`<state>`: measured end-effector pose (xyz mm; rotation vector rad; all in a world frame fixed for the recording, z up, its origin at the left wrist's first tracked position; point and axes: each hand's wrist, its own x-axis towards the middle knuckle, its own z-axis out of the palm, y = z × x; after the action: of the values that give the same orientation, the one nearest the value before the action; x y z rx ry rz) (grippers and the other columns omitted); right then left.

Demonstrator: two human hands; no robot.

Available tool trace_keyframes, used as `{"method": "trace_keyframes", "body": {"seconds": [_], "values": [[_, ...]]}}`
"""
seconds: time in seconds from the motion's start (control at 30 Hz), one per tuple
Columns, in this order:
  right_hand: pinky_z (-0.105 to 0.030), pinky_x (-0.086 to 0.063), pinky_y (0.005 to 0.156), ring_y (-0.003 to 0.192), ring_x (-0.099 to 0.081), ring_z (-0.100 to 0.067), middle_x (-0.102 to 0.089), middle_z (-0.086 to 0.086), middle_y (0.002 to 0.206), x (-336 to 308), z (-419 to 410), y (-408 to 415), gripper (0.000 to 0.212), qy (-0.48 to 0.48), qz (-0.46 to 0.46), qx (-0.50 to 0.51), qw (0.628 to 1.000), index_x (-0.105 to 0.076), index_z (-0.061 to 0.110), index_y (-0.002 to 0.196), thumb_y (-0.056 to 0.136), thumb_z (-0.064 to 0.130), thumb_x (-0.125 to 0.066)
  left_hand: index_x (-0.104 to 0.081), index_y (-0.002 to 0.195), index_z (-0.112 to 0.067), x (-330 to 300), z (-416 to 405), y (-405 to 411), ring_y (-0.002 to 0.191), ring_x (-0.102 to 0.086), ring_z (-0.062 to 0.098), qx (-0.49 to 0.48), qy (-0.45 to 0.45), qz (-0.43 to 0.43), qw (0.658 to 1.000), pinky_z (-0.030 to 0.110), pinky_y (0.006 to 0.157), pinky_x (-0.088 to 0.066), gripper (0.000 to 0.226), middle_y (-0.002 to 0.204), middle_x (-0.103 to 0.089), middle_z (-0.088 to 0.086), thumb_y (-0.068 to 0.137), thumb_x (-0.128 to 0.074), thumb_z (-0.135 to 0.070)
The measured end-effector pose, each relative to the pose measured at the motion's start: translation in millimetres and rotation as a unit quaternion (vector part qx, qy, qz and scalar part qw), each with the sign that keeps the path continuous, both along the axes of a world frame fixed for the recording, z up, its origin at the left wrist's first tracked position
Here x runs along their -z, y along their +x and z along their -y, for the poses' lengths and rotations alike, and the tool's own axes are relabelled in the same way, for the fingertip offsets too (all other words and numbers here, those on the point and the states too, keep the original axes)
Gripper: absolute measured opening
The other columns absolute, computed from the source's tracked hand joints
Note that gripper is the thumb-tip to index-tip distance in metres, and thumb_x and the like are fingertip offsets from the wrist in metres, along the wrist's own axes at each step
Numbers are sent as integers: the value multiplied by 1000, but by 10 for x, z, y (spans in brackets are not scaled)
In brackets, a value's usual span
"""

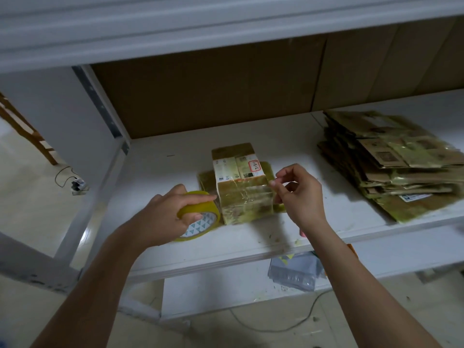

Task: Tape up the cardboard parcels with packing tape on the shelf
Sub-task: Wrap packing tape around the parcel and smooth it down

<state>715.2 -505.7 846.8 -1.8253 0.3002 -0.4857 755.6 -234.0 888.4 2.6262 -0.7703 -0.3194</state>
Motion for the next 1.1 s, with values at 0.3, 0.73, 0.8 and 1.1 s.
{"method": "trace_keyframes", "body": {"seconds": [0.3, 0.73, 0.8, 1.1], "values": [[-21, -52, 53, 51, -59, -11, -64, -7, 79, 319, 65, 66, 14, 77, -39, -10, 996, -61, 10, 88, 85, 3, -72, -21, 127, -74, 141, 168, 78, 110, -45, 21, -15, 90, -108, 990, 34, 96, -45, 54, 99, -36, -10, 102, -46, -33], [-23, -43, 61, 64, -53, -13, -59, 9, 101, 410, 159, 71, 23, -93, -75, 26, 992, -64, 25, 90, 79, 40, -77, -30, 138, -63, 112, 238, 115, 117, -47, 22, -37, 108, -140, 984, 33, 96, -49, 52, 106, -37, -5, 102, -47, -30], [-12, -40, 59, 68, -53, -6, -59, 7, 102, 433, 179, 16, 19, -117, -46, 40, 991, -64, 24, 94, 84, 37, -73, -30, 138, -63, 118, 234, 122, 116, -47, 21, -37, 104, -144, 983, 34, 97, -50, 52, 107, -38, -6, 102, -47, -30], [-3, -43, 79, 91, -58, 14, -62, 16, 118, 445, -88, -313, 34, -135, 53, 25, 989, -60, 19, 130, 97, 27, -58, -32, 136, -64, 143, 212, 130, 112, -48, 20, -39, 88, -149, 984, 35, 96, -50, 51, 103, -39, -8, 101, -48, -30]]}}
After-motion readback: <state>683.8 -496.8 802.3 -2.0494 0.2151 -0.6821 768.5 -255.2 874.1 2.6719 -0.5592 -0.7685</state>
